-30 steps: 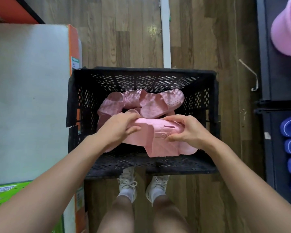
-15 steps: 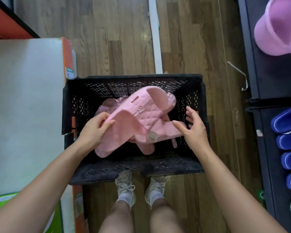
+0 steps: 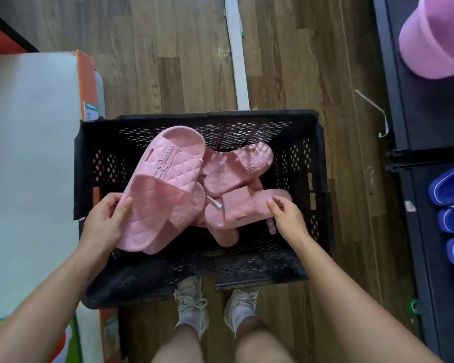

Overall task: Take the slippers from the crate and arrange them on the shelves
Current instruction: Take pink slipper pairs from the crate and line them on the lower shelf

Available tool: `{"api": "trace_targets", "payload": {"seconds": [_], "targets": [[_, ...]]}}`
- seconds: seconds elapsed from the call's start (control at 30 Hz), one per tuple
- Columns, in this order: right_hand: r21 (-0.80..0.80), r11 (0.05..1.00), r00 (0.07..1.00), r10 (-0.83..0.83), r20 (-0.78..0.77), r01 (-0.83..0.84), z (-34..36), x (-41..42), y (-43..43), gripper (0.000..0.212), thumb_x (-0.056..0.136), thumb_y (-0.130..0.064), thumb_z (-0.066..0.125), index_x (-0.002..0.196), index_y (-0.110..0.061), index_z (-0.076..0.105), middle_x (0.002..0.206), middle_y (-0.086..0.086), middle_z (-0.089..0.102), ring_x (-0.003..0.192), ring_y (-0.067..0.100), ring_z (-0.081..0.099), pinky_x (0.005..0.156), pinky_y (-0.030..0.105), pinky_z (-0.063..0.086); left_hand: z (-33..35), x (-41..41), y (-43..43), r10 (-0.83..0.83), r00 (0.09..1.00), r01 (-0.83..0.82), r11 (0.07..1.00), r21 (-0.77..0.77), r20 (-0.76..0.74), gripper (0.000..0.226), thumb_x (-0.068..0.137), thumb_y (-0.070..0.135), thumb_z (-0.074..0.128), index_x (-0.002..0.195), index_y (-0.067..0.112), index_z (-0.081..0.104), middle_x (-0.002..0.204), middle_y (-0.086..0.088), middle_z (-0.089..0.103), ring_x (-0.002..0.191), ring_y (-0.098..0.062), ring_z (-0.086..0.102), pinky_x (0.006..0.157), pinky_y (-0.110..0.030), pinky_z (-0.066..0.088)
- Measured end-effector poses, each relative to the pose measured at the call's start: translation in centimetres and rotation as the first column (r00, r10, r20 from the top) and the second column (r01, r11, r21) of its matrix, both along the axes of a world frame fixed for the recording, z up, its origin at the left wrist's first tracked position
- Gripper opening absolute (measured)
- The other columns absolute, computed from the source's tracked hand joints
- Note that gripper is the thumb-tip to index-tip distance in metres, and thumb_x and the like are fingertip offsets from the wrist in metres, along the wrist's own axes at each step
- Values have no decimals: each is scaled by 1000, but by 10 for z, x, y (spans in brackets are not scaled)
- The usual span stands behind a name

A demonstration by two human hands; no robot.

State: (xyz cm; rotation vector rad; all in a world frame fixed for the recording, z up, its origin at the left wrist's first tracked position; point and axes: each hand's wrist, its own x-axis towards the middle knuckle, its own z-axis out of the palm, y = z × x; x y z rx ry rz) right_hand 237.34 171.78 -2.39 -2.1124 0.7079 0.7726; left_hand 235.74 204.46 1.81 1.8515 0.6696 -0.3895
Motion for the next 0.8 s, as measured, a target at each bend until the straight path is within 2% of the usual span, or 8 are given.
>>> {"api": "trace_targets", "payload": {"seconds": [0.07,0.17,0.27,0.37,0.47,0.53,0.67,0.8], "targets": [[-4,999,998,46,-42,-47,-19,6,2,51,95,-34,46,135,-3,45,122,20,59,83,18,57,89,39,46,-10,-3,5,-9,1000,9,1000,-2,-23,14,96,27,49,88,25,61,86,-4,65,77,-22,58,71,-37,46],[1,994,986,107,-126,-107,-47,13,9,54,90,-23,54,137,-2,40,134,17,51,99,22,58,89,35,45,-20,-6,9,-44,997,45,999,11,-60,16,89,40,55,88,26,62,88,-6,67,78,-25,61,74,-42,47],[33,998,981,61,-187,-56,-76,10,18,46,84,-13,63,126,1,52,116,18,62,100,26,57,89,33,45,-28,-8,5,-62,996,64,998,20,-63,13,94,30,52,89,23,61,86,-6,67,76,-22,59,66,-34,46],[9,999,967,32,-252,-31,-99,0,24,42,69,-20,70,108,-4,64,103,14,68,96,31,63,88,39,50,-33,-11,-3,-63,995,65,998,23,-77,15,95,24,49,91,19,61,85,-4,66,74,-17,57,64,-29,44],[-12,1000,972,-20,-233,18,-91,-4,30,34,76,-12,66,109,-4,64,103,11,67,99,30,62,87,34,50,-34,-16,-11,8,995,-12,999,-36,-102,16,96,23,48,91,16,61,86,-6,65,76,-17,56,67,-28,44],[60,990,977,-116,-178,128,-79,-6,30,26,80,-3,63,105,-4,65,99,11,67,96,29,63,81,34,51,-32,-16,-14,93,989,-100,994,-53,-115,18,96,26,47,92,14,60,85,-5,64,76,-17,56,67,-27,44],[332,845,907,-407,-110,419,-50,-10,34,21,85,9,55,104,2,59,81,6,64,66,8,63,56,15,51,-28,-12,-15,242,962,-250,967,-50,-130,17,96,27,47,93,14,57,82,-2,61,73,-15,55,65,-26,43],[486,716,852,-507,-131,501,-40,11,48,21,87,11,50,97,-6,58,86,5,65,75,13,62,64,19,53,-27,-10,-8,282,942,-308,941,-137,-184,10,95,22,50,89,17,58,87,-10,63,73,-18,57,69,-29,46]]}}
